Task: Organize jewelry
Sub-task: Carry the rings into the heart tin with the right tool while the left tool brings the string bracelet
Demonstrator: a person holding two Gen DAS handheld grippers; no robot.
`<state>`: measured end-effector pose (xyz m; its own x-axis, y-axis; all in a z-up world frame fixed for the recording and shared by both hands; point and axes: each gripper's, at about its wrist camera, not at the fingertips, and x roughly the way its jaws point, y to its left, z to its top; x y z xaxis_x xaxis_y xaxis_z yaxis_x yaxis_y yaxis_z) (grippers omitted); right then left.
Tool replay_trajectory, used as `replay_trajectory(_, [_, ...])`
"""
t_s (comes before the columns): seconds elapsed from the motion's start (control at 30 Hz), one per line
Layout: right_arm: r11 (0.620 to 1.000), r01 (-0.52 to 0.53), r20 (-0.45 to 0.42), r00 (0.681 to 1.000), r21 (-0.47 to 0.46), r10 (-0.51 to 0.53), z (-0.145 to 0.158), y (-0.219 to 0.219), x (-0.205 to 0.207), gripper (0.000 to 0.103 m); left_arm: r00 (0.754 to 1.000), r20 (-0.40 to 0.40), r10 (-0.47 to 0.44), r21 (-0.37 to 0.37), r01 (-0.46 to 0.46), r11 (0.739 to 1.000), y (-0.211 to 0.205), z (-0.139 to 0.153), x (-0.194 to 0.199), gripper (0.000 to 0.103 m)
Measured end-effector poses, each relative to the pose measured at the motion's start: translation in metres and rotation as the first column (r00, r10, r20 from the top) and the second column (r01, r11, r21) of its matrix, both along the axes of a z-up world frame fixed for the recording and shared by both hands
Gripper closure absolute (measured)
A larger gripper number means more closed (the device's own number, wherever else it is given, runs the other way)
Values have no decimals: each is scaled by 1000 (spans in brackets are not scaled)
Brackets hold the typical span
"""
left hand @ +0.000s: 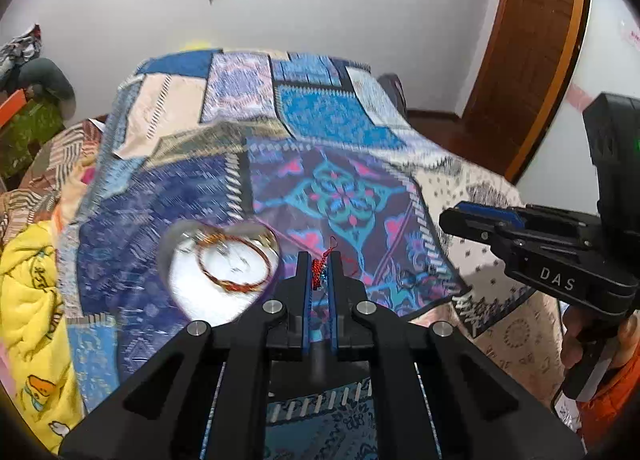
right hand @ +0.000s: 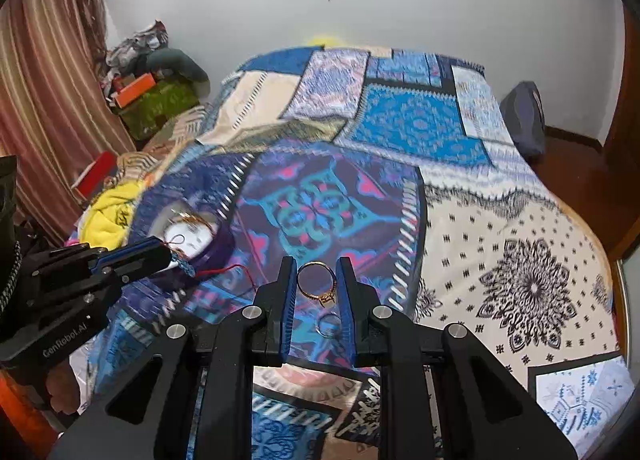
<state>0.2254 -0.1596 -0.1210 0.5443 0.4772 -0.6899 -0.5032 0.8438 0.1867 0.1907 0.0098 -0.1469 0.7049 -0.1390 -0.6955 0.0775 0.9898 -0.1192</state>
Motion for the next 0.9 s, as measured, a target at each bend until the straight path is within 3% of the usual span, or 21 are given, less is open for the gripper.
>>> replay_trajectory(0.3, [998, -63, 53, 997, 21, 62, 20, 29, -14, 85, 994, 97, 56, -13, -55, 998, 27, 40, -22, 97])
replay_trajectory(0.57, [990, -137, 44, 990, 33, 135, 16, 68, -14, 85, 981, 166, 102, -1, -103, 995, 53, 66, -29, 97])
replay_trajectory(0.9, [979, -201, 17, 979, 22, 201, 2, 109, -5, 85, 977, 158, 143, 2, -145, 989, 76, 56, -18, 97])
